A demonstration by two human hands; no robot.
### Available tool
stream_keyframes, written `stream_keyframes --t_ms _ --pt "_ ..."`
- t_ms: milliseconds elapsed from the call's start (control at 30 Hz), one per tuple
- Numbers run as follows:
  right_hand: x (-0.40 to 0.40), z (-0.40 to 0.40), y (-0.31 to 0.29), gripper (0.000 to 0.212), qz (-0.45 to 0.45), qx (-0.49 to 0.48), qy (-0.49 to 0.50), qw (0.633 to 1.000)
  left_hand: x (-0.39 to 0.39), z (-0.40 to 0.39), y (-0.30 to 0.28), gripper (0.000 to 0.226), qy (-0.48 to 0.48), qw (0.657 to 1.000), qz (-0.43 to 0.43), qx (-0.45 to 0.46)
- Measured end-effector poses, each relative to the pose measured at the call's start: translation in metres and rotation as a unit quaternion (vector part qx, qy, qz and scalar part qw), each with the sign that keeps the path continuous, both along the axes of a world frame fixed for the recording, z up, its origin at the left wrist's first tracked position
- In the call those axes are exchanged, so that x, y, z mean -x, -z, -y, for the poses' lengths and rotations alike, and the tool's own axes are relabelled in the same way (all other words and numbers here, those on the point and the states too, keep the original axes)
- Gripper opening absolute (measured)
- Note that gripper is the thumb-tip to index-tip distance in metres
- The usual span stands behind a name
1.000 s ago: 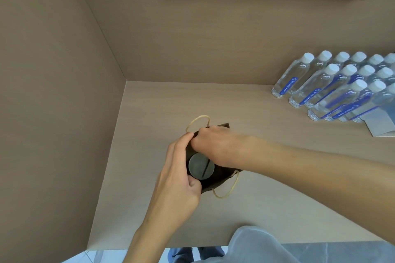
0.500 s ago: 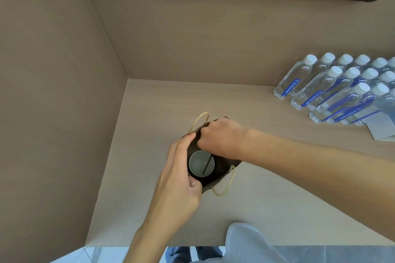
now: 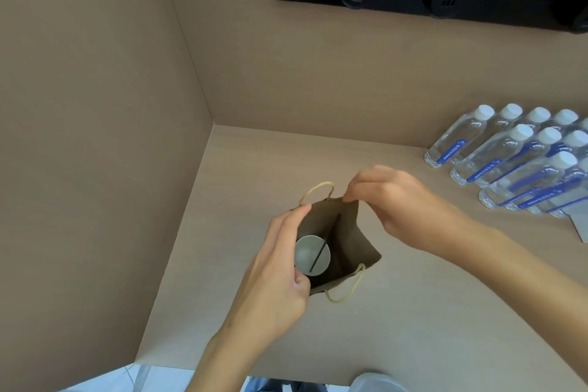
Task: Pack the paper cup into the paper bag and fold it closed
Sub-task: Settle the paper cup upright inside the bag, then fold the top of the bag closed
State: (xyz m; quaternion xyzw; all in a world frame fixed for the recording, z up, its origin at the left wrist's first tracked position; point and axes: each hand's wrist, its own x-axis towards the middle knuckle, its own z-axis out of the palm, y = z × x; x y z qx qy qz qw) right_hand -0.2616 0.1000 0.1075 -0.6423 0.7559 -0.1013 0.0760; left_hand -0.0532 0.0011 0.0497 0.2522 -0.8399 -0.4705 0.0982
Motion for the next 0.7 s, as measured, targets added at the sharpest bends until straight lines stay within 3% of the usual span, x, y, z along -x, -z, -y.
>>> stream_keyframes --t_ms 133,300,433,567,700 --pt "0.003 -0.029 0.014 0.055 0.149 0.059 0.078 0.984 -0.002 0.008 0.002 0.097 0.023 1.0 -0.005 0.01" --pt "-0.01 -0.055 0.038 0.074 0.331 0.008 0.158 0.93 -0.003 0.017 0.009 0.087 0.043 0.999 -0.011 0.029" --pt "-0.022 -0.067 0.051 0.084 0.411 -0.012 0.191 0.891 -0.003 0.022 0.011 0.078 0.056 0.997 -0.023 0.044" --pt "-0.026 -0.073 0.065 0.106 0.447 -0.046 0.15 0.881 -0.003 0.029 0.013 0.063 0.064 0.997 -0.035 0.039" --pt "-0.028 -0.066 0.08 0.118 0.462 -0.067 0.162 0.87 -0.01 0.034 0.021 0.065 0.065 0.993 -0.096 0.023"
